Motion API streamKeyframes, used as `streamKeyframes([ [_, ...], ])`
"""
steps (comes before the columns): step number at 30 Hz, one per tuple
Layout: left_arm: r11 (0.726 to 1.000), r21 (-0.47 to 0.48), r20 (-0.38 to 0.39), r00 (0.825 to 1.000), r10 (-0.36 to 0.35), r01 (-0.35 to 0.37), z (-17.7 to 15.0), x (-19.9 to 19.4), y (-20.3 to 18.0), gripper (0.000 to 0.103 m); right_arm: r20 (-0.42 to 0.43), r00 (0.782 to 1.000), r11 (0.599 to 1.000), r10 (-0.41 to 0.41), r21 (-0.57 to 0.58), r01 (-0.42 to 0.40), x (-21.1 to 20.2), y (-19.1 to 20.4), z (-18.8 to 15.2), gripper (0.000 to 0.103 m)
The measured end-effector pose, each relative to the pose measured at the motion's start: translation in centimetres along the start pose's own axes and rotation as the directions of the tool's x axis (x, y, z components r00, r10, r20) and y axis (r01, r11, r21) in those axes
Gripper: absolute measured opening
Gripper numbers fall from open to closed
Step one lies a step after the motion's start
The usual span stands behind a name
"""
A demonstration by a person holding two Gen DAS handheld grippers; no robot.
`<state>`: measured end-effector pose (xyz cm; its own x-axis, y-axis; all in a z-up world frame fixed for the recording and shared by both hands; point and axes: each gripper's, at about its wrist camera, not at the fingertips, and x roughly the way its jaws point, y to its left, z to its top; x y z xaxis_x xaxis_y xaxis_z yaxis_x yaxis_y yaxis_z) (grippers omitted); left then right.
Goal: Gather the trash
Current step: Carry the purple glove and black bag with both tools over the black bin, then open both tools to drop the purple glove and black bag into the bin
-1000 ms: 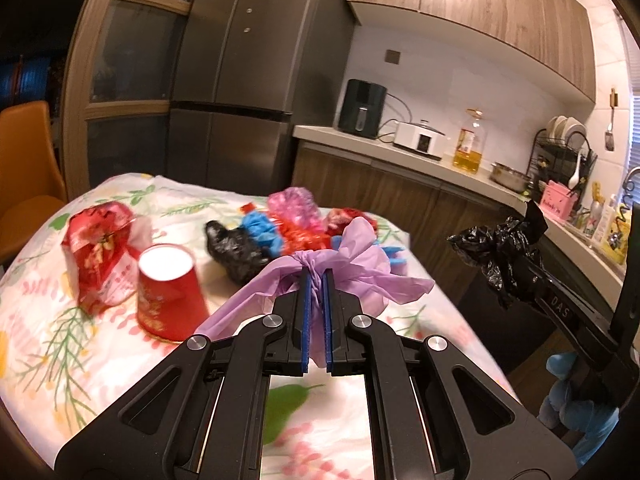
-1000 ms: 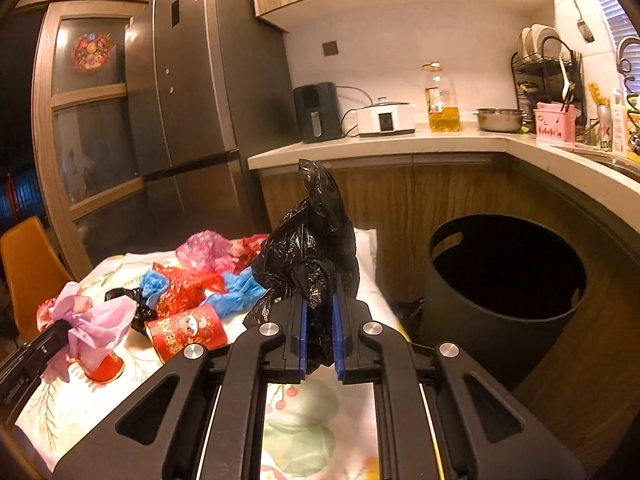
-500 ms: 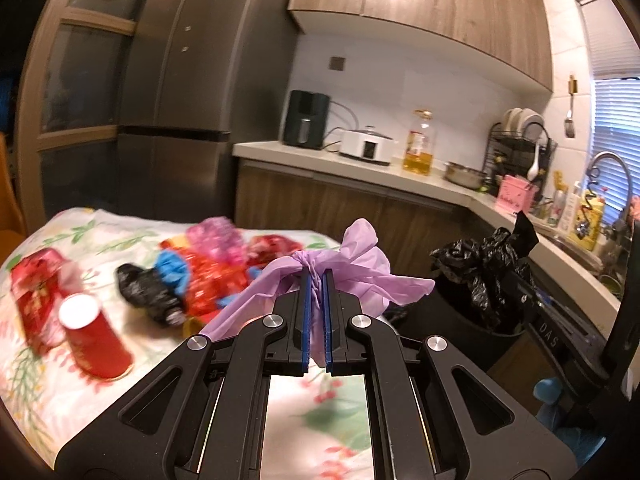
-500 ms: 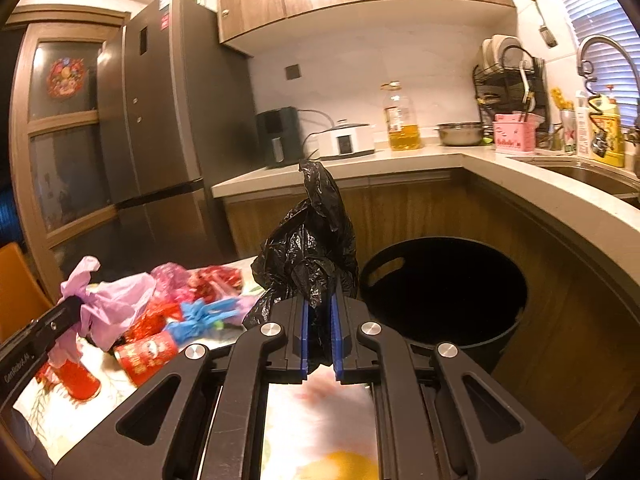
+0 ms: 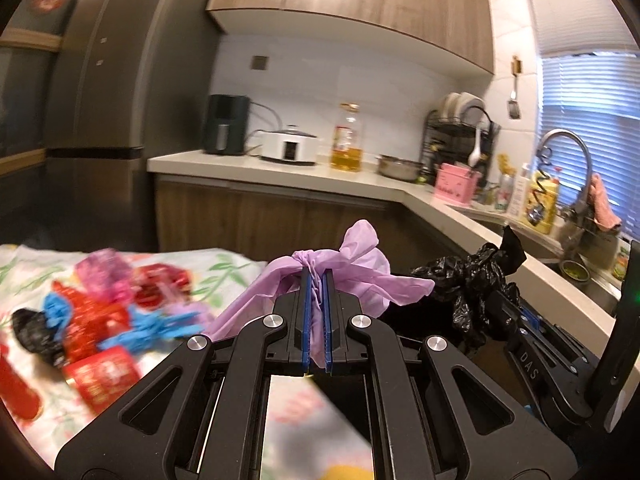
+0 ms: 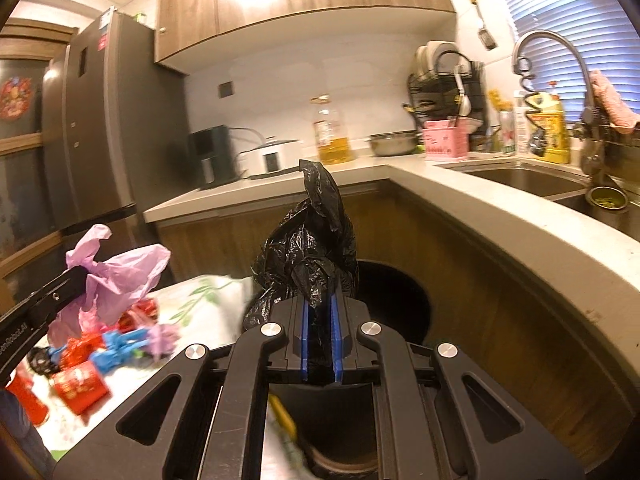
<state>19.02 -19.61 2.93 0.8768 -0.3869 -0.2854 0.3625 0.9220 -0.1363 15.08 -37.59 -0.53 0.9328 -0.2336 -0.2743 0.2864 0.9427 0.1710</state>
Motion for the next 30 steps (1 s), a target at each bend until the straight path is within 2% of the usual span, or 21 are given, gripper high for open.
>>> streamKeyframes([
  [13, 0.996, 0.032, -0.032, 0.996, -0.084, 0.085, -0.6, 5.2, -3.3, 0.004, 0.004, 0.999, 0.998, -0.054, 0.031, 0.054, 1.7, -2.8, 0.5, 0.01],
  [30, 0.994, 0.019, -0.065, 0.993, -0.102, 0.103, -1.4, 8.9, -3.6, 0.004, -0.012, 0.998, 0.998, -0.062, 0.016, 0.062, 3.9, -2.7, 0.6, 0.01],
])
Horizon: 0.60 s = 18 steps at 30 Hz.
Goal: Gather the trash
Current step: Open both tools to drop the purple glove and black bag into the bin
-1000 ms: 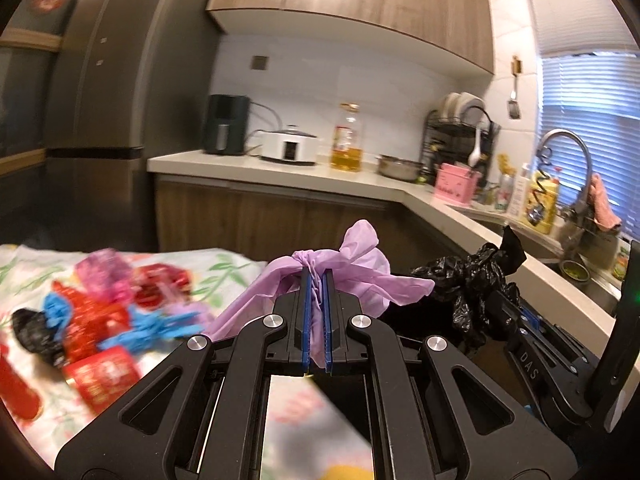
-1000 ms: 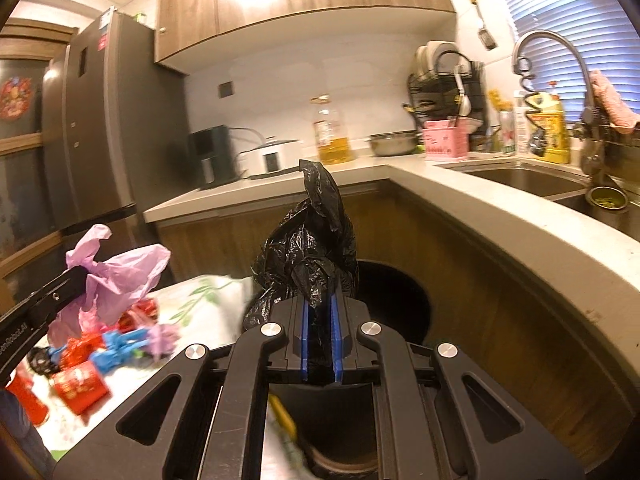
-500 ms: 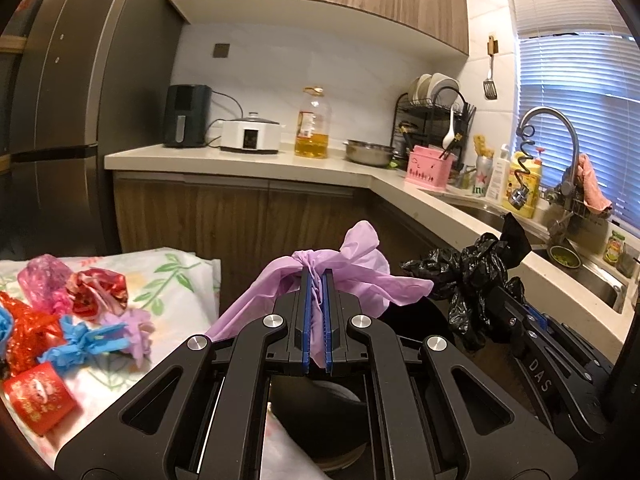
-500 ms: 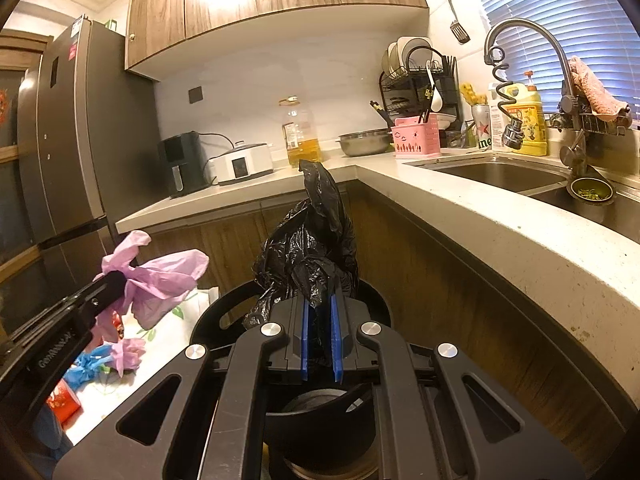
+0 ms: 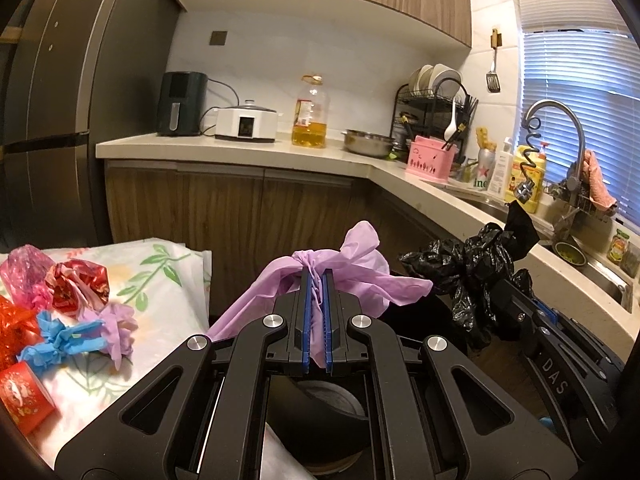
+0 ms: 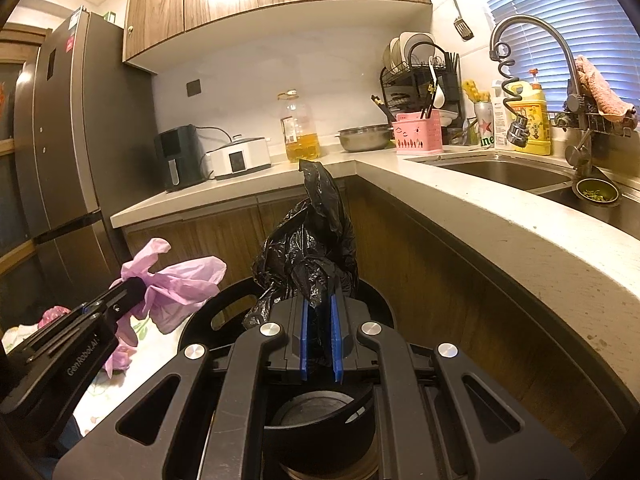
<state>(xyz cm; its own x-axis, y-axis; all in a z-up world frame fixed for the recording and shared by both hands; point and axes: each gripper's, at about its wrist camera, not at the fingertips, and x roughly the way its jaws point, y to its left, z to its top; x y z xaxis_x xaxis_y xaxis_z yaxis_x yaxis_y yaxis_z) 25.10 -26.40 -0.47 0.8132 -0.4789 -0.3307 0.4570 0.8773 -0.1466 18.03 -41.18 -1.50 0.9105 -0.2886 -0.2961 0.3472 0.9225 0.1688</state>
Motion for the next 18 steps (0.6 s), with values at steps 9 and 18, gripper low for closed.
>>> streamKeyframes([
  [9, 1.0, -0.009, -0.006, 1.0, -0.021, 0.021, -0.4, 1.1, 0.0, 0.005, -0.002, 1.0, 1.0, -0.003, -0.002, 0.003, 0.8, -0.2, 0.1, 0.014],
  [18, 0.999, -0.008, -0.022, 0.999, -0.039, 0.039, -0.8, 1.8, 0.0, 0.024, 0.007, 1.0, 1.0, -0.018, 0.015, 0.018, 0.7, -0.9, 0.4, 0.029],
])
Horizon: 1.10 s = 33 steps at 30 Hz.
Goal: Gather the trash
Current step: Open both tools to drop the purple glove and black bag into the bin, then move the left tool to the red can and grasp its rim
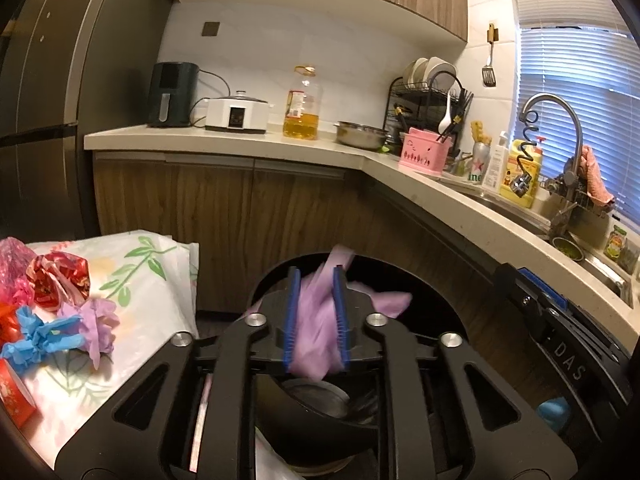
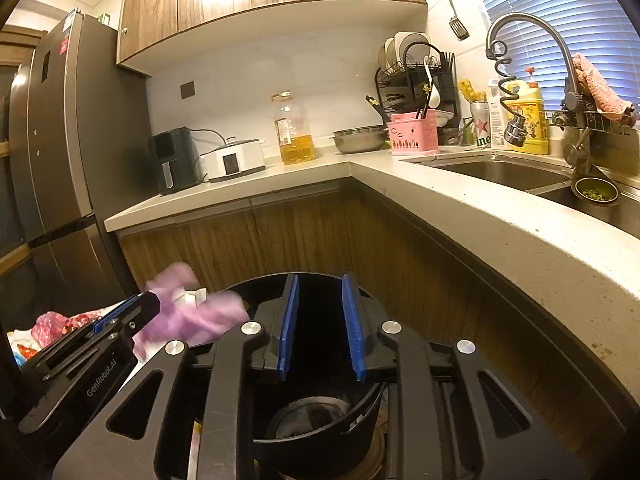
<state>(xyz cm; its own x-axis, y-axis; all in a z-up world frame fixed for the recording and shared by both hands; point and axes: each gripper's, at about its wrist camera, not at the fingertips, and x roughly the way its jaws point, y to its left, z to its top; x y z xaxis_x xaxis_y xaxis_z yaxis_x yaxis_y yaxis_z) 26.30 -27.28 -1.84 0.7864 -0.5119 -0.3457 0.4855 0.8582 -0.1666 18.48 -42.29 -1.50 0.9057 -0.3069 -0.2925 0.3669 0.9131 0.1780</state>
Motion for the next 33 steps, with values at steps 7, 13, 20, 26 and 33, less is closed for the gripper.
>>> streamKeyframes([
  [7, 1.0, -0.021, 0.02, 1.0, 0.02, -0.019, 0.0, -1.1, 0.8, 0.057, -0.001, 1.0, 1.0, -0.011, 0.004, 0.011, -0.6, 0.0, -0.2, 0.041],
  [13, 0.995, -0.049, 0.038, 0.995, 0.091, -0.089, -0.3, -3.5, 1.9, 0.082, 0.004, 1.0, 1.0, -0.009, -0.012, 0.009, -1.5, 0.6, -0.5, 0.061],
  [20, 0.978, -0.064, 0.072, 0.977, 0.203, -0.198, -1.3, -7.7, 3.8, 0.094, 0.011, 1.0, 1.0, 0.008, -0.025, -0.007, -3.1, 1.4, -1.0, 0.074],
  [26, 0.954, -0.073, 0.088, 0.951, 0.296, -0.29, -2.8, -11.1, 5.7, 0.094, 0.002, 1.0, 0.999, 0.027, -0.038, -0.027, -4.0, 2.8, -1.8, 0.074],
  [33, 0.916, -0.107, 0.108, 0.911, 0.398, -0.388, -4.5, -15.0, 8.3, 0.094, 0.002, 0.998, 0.997, 0.061, -0.043, -0.06, -5.3, 4.6, -2.8, 0.074],
])
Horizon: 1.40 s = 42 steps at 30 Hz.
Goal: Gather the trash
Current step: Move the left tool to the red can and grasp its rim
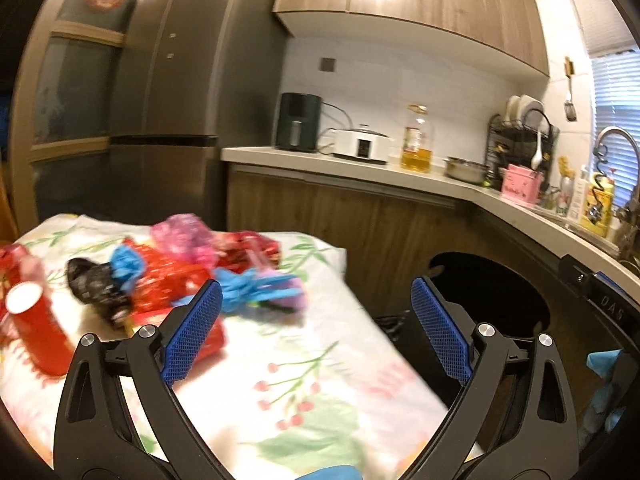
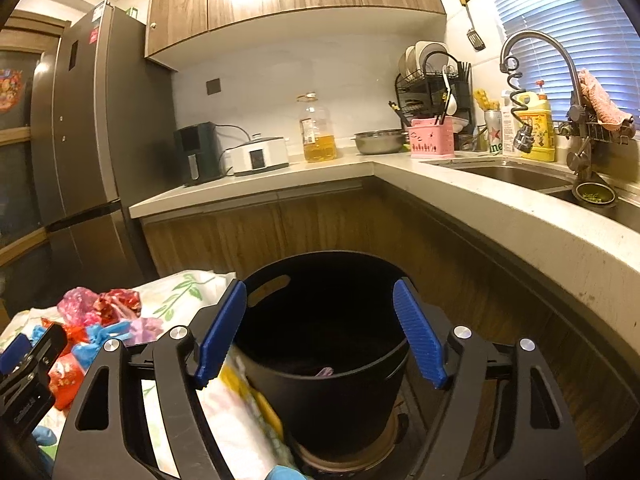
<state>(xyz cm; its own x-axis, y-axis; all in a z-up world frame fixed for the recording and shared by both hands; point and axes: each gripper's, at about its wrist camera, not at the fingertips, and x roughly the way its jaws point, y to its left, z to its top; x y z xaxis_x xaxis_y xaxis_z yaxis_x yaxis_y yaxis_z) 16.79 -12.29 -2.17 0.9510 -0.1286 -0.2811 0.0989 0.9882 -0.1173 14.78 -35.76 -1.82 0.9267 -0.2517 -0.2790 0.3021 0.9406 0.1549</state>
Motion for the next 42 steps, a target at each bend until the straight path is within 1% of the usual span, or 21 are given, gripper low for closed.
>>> streamKeyframes([
  [3, 0.999, -0.014, 0.009, 0.999, 0.046, -0.046, -0.5, -1.0, 2.1, 0.094, -0.004, 1.0, 1.0, 0.019, -0.008, -0.019, -0.3, 1.1, -0.6, 0.074],
  [6, 0.997, -0.041, 0.009, 0.998, 0.069, -0.068, -0.8, -1.7, 3.7, 0.094, -0.016, 0.999, 0.999, 0.047, -0.01, -0.047, -0.4, 2.1, -1.1, 0.074],
  [9, 0.993, -0.055, 0.012, 0.994, 0.108, -0.108, -1.2, -2.3, 5.3, 0.094, -0.022, 0.997, 0.997, 0.076, -0.032, -0.076, -0.7, 3.5, -1.8, 0.074],
  [15, 0.985, -0.068, -0.001, 0.987, 0.161, -0.161, -2.3, -2.9, 7.5, 0.094, -0.044, 0.99, 0.989, 0.137, -0.059, -0.139, -0.9, 5.9, -2.9, 0.074],
  [19, 0.98, -0.078, -0.004, 0.984, 0.181, -0.181, -3.0, -2.9, 8.7, 0.094, -0.058, 0.982, 0.98, 0.177, -0.082, -0.182, -1.0, 7.7, -3.9, 0.074],
  [22, 0.98, -0.078, -0.006, 0.983, 0.182, -0.182, -3.4, -2.7, 9.3, 0.094, -0.07, 0.975, 0.971, 0.21, -0.097, -0.216, -0.9, 9.0, -4.5, 0.074],
  [25, 0.979, -0.074, -0.017, 0.982, 0.188, -0.189, -3.8, -2.3, 9.9, 0.091, -0.084, 0.968, 0.963, 0.235, -0.116, -0.244, -0.8, 10.4, -5.2, 0.074],
  [28, 0.979, -0.082, -0.036, 0.982, 0.185, -0.187, -4.0, -1.7, 10.6, 0.087, -0.092, 0.962, 0.954, 0.255, -0.14, -0.266, -0.7, 11.7, -5.7, 0.074],
  [31, 0.98, -0.084, -0.054, 0.983, 0.175, -0.179, -4.1, -0.8, 10.8, 0.081, -0.1, 0.958, 0.948, 0.269, -0.15, -0.281, -0.4, 12.6, -6.0, 0.074],
  [33, 0.983, -0.095, -0.081, 0.985, 0.152, -0.16, -4.2, 0.1, 11.1, 0.074, -0.11, 0.956, 0.946, 0.272, -0.153, -0.286, 0.0, 13.0, -6.2, 0.074],
  [37, 0.985, -0.104, -0.123, 0.985, 0.122, -0.135, -4.2, 1.6, 11.2, 0.065, -0.126, 0.954, 0.944, 0.272, -0.158, -0.29, 0.8, 13.7, -6.6, 0.074],
  [39, 0.987, -0.104, -0.137, 0.985, 0.108, -0.123, -4.2, 2.2, 11.1, 0.058, -0.133, 0.953, 0.942, 0.272, -0.163, -0.292, 1.1, 14.0, -6.8, 0.074],
  [40, 0.988, -0.103, -0.144, 0.985, 0.099, -0.114, -4.2, 2.7, 11.1, 0.057, -0.138, 0.952, 0.941, 0.274, -0.167, -0.295, 1.3, 14.2, -6.9, 0.074],
  [42, 0.99, -0.101, -0.157, 0.984, 0.086, -0.103, -4.2, 3.2, 11.1, 0.049, -0.143, 0.95, 0.938, 0.277, -0.175, -0.3, 1.6, 14.6, -7.0, 0.074],
])
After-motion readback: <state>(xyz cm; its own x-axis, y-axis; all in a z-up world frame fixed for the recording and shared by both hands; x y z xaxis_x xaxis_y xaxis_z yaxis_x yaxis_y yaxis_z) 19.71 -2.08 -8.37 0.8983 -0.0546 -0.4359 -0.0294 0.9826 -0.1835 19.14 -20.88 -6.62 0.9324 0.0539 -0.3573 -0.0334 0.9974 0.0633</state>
